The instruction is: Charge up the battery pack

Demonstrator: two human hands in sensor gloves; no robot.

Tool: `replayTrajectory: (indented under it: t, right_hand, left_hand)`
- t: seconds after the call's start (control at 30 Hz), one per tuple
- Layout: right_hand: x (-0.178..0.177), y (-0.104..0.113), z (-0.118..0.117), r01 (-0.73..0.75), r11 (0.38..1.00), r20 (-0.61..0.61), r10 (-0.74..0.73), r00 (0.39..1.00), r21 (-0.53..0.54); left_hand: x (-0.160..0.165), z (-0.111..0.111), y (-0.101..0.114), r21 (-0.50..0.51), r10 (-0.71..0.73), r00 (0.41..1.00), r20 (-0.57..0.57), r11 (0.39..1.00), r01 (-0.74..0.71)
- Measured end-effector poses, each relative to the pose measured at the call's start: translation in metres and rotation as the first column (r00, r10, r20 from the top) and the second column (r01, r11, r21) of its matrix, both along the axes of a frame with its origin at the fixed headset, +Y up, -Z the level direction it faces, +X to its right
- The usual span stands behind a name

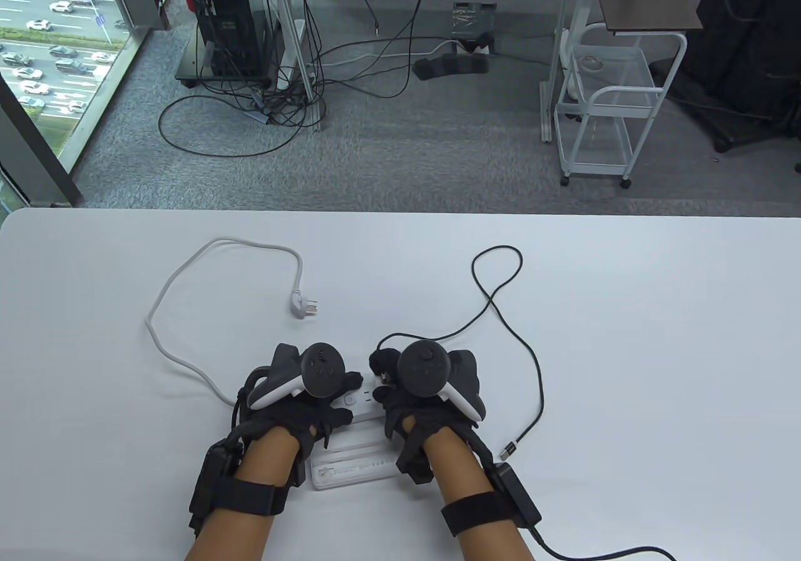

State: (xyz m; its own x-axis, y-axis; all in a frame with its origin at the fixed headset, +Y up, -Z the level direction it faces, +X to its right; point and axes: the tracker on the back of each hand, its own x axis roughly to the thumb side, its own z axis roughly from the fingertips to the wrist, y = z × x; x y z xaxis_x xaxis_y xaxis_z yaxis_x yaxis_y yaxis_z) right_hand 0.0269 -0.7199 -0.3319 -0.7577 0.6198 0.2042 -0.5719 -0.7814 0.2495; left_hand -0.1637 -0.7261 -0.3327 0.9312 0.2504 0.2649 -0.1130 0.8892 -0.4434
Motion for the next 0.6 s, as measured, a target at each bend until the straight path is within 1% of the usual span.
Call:
replayTrajectory:
  t: [0.13, 0.23, 0.3, 0.37, 0.47, 0.6]
  right_hand:
    - [0.0, 0.0, 0.0, 0.005, 1.0, -0.002, -0.005, 1.0, -0.01]
    - [0.0, -0.002, 0.002, 0.044, 0.999, -0.008, -0.044, 0.999, -0.015]
    - [0.001, -0.003, 0.005, 0.058, 0.998, -0.034, -0.057, 0.998, 0.01]
    - [0.003, -0.003, 0.007, 0.066, 0.998, -0.044, -0.066, 0.997, -0.003]
    - [0.009, 0.0, 0.009, 0.08, 0.996, -0.037, -0.081, 0.996, -0.04]
    - [0.019, 0.006, 0.013, 0.106, 0.993, 0.014, -0.105, 0.994, -0.049]
  left_hand:
    - [0.0, 0.0, 0.0, -0.004, 0.005, 1.0, -0.001, 1.0, -0.005]
    - [0.0, 0.001, 0.0, -0.003, 0.007, 1.0, 0.003, 1.0, -0.007]
    - [0.0, 0.001, 0.0, 0.01, 0.006, 1.0, 0.017, 1.0, -0.006]
    - [0.0, 0.002, 0.001, 0.018, 0.003, 1.0, 0.022, 1.0, -0.003]
    - [0.0, 0.005, 0.005, 0.018, 0.008, 1.0, 0.019, 1.0, -0.008]
    - [-0.003, 0.011, 0.014, 0.022, 0.044, 0.999, 0.0, 0.999, -0.044]
